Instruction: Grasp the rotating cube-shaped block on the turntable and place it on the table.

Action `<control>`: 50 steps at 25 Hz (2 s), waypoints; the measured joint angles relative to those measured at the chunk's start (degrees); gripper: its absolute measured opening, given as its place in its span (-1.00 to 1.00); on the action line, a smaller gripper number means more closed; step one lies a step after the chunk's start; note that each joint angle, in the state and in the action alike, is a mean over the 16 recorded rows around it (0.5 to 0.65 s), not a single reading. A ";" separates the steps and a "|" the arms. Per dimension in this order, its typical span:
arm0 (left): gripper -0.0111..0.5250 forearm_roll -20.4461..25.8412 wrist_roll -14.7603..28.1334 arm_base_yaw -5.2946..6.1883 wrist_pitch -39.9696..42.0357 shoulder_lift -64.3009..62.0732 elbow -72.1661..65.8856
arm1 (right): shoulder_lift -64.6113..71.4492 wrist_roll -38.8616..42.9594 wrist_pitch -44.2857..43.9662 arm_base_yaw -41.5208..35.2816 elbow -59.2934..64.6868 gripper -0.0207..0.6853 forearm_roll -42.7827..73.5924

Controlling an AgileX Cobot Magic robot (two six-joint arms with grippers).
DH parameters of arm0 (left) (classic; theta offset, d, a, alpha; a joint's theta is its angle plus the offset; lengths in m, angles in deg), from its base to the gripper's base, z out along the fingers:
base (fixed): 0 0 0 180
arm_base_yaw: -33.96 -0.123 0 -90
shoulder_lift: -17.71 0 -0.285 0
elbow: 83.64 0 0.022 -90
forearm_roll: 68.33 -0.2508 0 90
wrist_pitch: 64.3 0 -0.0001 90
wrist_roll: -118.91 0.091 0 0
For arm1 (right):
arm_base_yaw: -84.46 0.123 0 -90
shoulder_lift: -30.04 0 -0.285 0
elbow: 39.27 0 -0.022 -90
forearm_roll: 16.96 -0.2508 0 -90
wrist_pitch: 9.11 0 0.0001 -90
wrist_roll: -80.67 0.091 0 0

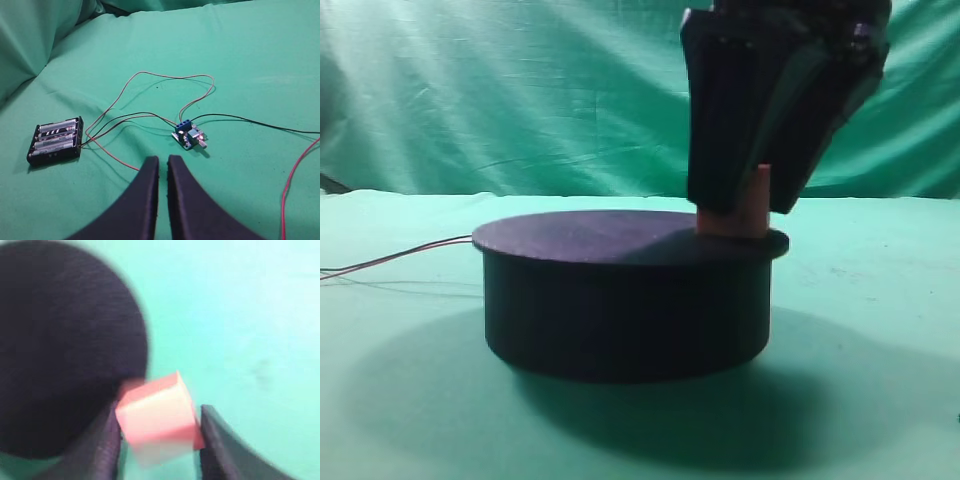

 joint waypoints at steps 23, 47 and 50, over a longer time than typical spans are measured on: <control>-0.96 0.00 0.00 0.00 0.00 0.00 0.00 | -1.94 0.95 3.47 -6.24 8.67 0.38 -9.19; -0.96 0.00 0.00 0.00 0.00 0.00 0.00 | -36.83 2.74 -3.68 -6.27 14.24 -0.94 -5.43; -0.96 0.00 0.00 0.00 0.00 0.00 0.00 | -38.24 -0.16 -2.46 -7.05 14.60 -0.94 -4.72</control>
